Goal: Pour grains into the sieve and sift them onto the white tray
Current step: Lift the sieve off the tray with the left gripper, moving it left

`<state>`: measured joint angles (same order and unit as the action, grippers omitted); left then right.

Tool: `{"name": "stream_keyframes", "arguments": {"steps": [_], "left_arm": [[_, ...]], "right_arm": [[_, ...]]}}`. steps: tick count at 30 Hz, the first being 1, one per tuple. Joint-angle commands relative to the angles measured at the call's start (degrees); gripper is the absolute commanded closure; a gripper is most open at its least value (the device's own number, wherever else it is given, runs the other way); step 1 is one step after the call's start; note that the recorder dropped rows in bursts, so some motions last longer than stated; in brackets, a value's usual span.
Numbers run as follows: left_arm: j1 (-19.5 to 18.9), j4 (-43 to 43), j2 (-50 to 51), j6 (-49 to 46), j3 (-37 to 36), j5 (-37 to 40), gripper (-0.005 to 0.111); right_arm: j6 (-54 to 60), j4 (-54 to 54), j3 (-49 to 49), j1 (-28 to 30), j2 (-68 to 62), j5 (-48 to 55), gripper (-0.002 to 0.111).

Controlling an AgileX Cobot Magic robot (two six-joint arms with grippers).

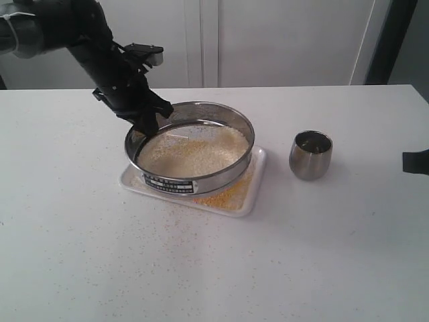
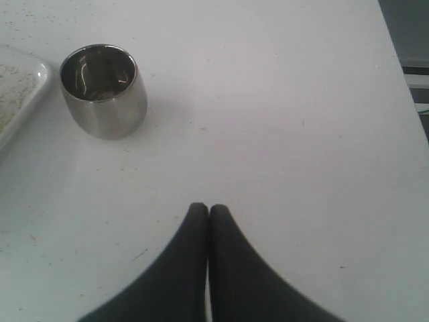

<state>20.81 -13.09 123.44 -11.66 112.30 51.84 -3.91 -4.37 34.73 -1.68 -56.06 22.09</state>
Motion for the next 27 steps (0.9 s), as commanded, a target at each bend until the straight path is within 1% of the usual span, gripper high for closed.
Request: {"name": "stream_keyframes", "arguments": {"steps": [1, 4, 7, 10, 13, 17, 21, 27], "left_arm": [[-1.39, -1.05, -2.01, -0.19, 0.42, 3.2, 0.107], [-2.14, -1.05, -3.48, -0.19, 0.31, 4.02, 0.107], [-2.3, -0.79, -4.5, -0.19, 0.22, 6.93, 0.107], [-2.3, -0.54, -6.98, -0.19, -3.02, 5.81, 0.107], [-2.3, 0.38, -9.61, -0.19, -8.06, 4.66, 0.107], [-2.3, 0.38, -15.04, -0.39, -18.38, -0.94, 0.107], [-2.39, 0.38, -19.07, -0.39, -26.84, -6.44, 0.107], [-2.39, 0.11, -22.43, -0.39, -36.14, -11.59, 0.107]], "right_arm": [[0.21, -0.04, -0.17, 0.55, 0.49, -0.45, 0.108], [0.21, -0.04, -0.17, 0.55, 0.49, -0.45, 0.108], [0.21, -0.04, -0.17, 0.55, 0.49, -0.45, 0.108], [0.21, -0.04, -0.17, 0.55, 0.49, -0.45, 0.108], [0.21, -0.04, -0.17, 0.55, 0.49, -0.45, 0.108], [0.21, -0.04, -0.17, 0.55, 0.49, -0.45, 0.108], [0.21, -0.04, -0.17, 0.55, 0.49, -0.45, 0.108], [0.21, -0.04, -0.17, 0.55, 0.49, -0.45, 0.108]]}}
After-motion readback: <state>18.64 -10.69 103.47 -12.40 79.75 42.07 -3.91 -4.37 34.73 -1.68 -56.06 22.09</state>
